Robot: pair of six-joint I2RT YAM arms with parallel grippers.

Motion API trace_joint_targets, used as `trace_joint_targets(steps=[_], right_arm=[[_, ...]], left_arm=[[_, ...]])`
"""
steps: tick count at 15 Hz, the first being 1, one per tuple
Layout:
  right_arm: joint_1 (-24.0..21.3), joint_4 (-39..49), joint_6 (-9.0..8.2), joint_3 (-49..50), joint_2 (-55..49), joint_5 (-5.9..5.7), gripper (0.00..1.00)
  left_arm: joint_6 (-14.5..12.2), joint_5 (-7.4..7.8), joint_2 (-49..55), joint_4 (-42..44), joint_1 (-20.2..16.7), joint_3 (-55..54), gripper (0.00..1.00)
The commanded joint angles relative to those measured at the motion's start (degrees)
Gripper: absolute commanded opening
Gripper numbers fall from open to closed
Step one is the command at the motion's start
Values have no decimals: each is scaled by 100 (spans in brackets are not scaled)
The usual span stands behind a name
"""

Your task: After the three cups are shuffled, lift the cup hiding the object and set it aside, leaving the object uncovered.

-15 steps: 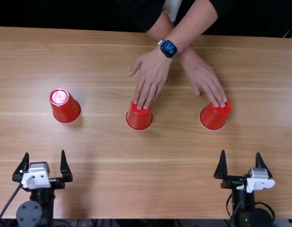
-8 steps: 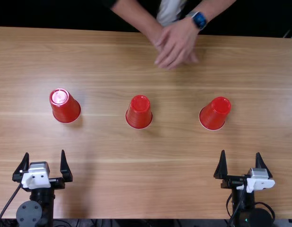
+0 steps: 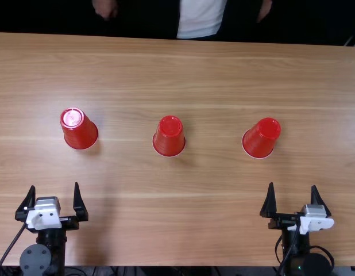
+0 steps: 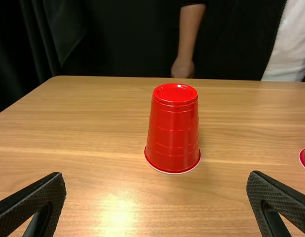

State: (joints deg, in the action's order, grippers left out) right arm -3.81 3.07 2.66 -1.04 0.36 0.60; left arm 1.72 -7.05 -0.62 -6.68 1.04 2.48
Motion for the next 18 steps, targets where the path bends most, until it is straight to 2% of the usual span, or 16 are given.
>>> trace_joint_targets(steps=[1, 2, 4, 6, 8, 9, 12, 14, 15, 18], right_arm=[[-58, 56, 19, 77, -36, -18, 100], [-102, 56, 30, 25, -36, -7, 100], [-128, 56, 19, -467, -36, -39, 100], [-120, 45, -2, -1091, 535, -187, 100], [-120, -50, -34, -1856, 1133, -166, 100], [-111, -250, -23, -2296, 1379, -123, 100], [-111, -1526, -23, -3684, 2223, -102, 100], [-84, -2022, -23, -4317, 2557, -71, 100], [-76, -2359, -23, -4572, 2768, -60, 100], [-58, -3467, -12, -5319, 3321, -50, 100]], left_arm=[[29, 72, 62, 3, -16, -248, 100], [39, 156, 62, 45, 37, -248, 100], [-24, 178, 62, -18, 63, 376, 100], [-24, 167, -755, -102, 81, 1255, 100], [-24, 156, -1432, -334, 90, 2134, 100], [-24, 156, -1739, -703, 90, 2644, 100], [-34, 135, -2768, -2338, 248, 4270, 100], [-34, 19, -3216, -3013, 494, 5263, 100], [-34, -139, -3383, -3224, 547, 5509, 100], [-45, -962, -3743, -3920, 1056, 5948, 100]])
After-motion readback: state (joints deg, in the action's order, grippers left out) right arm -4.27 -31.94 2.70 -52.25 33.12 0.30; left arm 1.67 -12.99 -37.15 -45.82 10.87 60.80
